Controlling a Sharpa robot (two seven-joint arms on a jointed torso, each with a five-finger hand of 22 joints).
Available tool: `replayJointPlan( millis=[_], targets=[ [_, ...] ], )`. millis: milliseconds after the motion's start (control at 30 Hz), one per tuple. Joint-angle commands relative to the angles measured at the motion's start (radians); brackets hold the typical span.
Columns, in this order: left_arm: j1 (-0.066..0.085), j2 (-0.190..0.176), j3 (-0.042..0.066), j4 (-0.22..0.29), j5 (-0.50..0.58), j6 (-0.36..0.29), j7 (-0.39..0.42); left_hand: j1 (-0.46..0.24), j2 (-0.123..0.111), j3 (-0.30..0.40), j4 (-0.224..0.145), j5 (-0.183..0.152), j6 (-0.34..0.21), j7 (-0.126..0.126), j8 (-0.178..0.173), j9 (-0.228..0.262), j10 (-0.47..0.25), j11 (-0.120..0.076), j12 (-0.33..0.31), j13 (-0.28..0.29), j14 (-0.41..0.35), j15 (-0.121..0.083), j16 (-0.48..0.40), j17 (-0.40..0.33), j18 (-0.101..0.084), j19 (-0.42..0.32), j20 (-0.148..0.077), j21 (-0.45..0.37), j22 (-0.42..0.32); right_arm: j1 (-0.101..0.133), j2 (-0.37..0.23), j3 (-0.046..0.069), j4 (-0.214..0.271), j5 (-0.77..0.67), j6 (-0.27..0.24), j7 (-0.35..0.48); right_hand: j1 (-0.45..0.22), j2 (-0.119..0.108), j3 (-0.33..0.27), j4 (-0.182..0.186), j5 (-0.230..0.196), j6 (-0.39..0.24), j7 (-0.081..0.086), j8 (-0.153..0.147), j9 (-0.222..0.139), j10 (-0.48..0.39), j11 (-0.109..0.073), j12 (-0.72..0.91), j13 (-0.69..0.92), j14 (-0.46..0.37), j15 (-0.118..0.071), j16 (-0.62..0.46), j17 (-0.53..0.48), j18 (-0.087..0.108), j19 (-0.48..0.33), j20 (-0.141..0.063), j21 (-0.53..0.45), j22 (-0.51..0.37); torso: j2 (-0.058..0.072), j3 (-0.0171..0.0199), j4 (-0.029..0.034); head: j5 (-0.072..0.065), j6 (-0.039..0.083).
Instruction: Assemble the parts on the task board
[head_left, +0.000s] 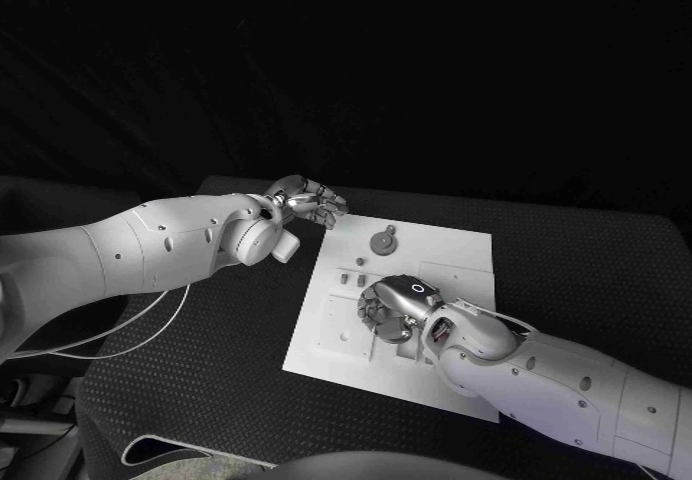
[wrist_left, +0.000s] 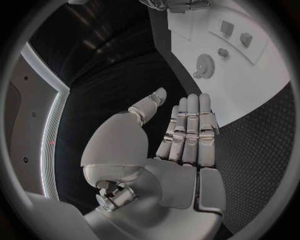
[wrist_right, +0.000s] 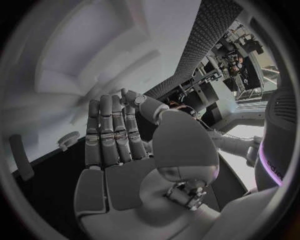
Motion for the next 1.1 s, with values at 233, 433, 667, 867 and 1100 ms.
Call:
replayJointPlan(
  millis=[233,433,667,867,1100],
  targets=[
    [0.002,0.002,0.001,0.003,-0.003,0.006,0.009,0.009,-0.002,0.000,0.001,0.005,-0.010,0.000,0.001,-0.001,-0.007,-0.002,0.002,-0.001,0.001,0.003,-0.005,0.002,0.009,0.006,-0.002,-0.006,-0.001,-0.001,0.022,-0.006,-0.029,-0.022,0.046,-0.012,-0.003,0.012,0.006,0.001,0.005,0.001,0.001,-0.003,0.002,0.011,-0.007,0.003,0.001,0.004,0.003,-0.001,-0.002,0.006,0.003,-0.002,-0.001,0.020,0.000,-0.0002,0.0011,-0.002,-0.003],
    [0.002,0.002,0.001,0.004,-0.003,0.006,0.009,0.010,-0.002,0.000,0.001,0.005,-0.010,0.000,0.002,-0.001,-0.007,-0.001,0.002,-0.001,0.001,0.003,-0.006,0.002,0.009,0.005,-0.002,-0.006,-0.001,-0.001,0.028,-0.006,-0.028,-0.032,0.054,-0.014,-0.003,0.013,0.006,0.001,0.005,0.000,0.001,-0.003,0.002,0.011,-0.007,0.004,0.001,0.004,0.003,-0.002,-0.002,0.006,0.003,-0.002,-0.002,0.020,0.000,-0.0005,-0.0003,-0.002,-0.003],
    [0.002,0.001,0.001,0.004,-0.003,0.005,0.008,0.010,-0.002,0.000,0.001,0.005,-0.010,0.000,0.002,-0.001,-0.007,-0.001,0.002,-0.001,0.001,0.003,-0.006,0.002,0.009,0.005,-0.002,-0.006,-0.002,-0.001,0.028,-0.009,-0.014,-0.051,0.109,-0.016,-0.003,0.013,0.005,0.001,0.004,0.000,0.001,-0.004,0.002,0.011,-0.007,0.004,0.001,0.003,0.003,-0.002,-0.002,0.006,0.002,-0.002,-0.002,0.020,0.000,-0.0002,0.0000,-0.004,-0.003],
    [0.002,-0.002,0.001,0.004,-0.003,0.005,0.008,0.009,-0.002,0.000,0.002,0.005,-0.010,0.000,0.002,-0.001,-0.008,-0.001,0.002,-0.001,0.001,0.003,-0.006,0.003,0.009,0.005,-0.002,-0.006,-0.002,-0.001,0.021,-0.010,-0.009,-0.065,0.114,-0.021,-0.003,0.013,0.005,0.001,0.004,0.000,0.001,-0.004,0.002,0.011,-0.007,0.004,0.000,0.003,0.003,-0.002,-0.002,0.006,0.002,-0.002,-0.002,0.020,0.000,0.0000,0.0003,-0.004,-0.005],
    [0.002,-0.002,0.001,0.005,-0.003,0.006,0.009,0.010,-0.002,0.000,0.002,0.005,-0.011,0.000,0.002,-0.001,-0.008,-0.001,0.002,-0.001,0.001,0.003,-0.007,0.003,0.009,0.005,-0.002,-0.006,-0.002,-0.001,0.022,-0.011,-0.012,-0.106,0.100,-0.031,-0.003,0.012,0.005,0.000,0.004,0.000,0.001,-0.004,0.003,0.011,-0.007,0.004,0.000,0.003,0.003,-0.002,-0.002,0.006,0.001,-0.002,-0.002,0.020,0.000,0.0003,0.0001,-0.005,-0.005]
  ],
)
